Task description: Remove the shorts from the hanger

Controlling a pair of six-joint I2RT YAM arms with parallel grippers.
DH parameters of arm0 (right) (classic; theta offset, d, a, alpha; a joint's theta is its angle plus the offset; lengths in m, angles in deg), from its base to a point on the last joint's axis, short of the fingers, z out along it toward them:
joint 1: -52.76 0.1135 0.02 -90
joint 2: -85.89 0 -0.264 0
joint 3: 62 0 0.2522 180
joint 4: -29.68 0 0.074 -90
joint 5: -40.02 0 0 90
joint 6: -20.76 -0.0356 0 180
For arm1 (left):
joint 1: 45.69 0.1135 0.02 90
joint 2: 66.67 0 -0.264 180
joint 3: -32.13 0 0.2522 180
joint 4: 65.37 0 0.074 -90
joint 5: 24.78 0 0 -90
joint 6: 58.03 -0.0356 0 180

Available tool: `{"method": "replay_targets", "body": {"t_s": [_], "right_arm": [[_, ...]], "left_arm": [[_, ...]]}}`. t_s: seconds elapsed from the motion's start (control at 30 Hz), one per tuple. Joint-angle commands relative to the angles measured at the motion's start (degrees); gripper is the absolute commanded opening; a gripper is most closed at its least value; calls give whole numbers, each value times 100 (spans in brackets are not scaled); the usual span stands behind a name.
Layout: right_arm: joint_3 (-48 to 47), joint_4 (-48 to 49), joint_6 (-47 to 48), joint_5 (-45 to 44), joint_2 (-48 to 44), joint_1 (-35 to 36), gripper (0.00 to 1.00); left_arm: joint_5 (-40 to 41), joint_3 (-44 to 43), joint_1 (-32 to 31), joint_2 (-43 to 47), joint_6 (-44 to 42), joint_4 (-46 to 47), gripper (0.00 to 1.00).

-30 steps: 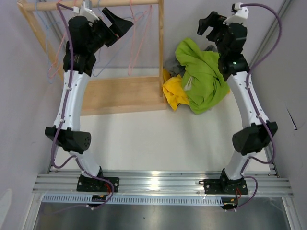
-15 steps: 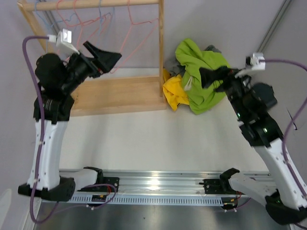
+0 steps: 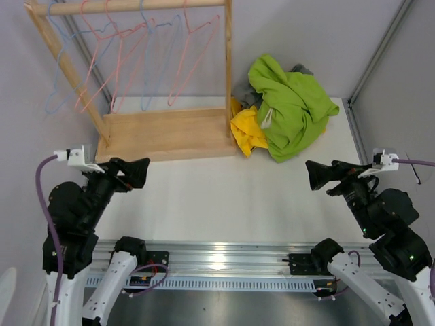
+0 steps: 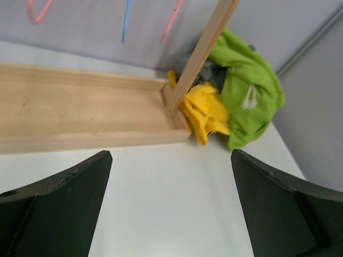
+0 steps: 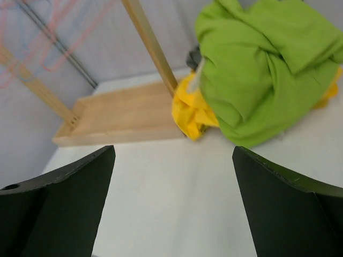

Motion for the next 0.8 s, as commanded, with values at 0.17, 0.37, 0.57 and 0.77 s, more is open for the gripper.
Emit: {"method": "replay_targets", "body": {"t_s": [0.17, 0.37, 0.57, 0.77], "right_arm": [[287, -1323, -88, -721, -306, 17, 99], [630, -1079, -115, -643, -588, 17, 100], [806, -955, -27, -310, -509, -106, 99], [841, -893, 17, -212, -544, -133, 100]], "left_arm": [[614, 1201, 31, 560, -522, -40, 99], [640, 1711, 22, 1157, -514, 276, 99], [860, 1852, -4, 1220, -470, 338, 99], [904, 1905, -13, 1299, -444, 374, 99]]}}
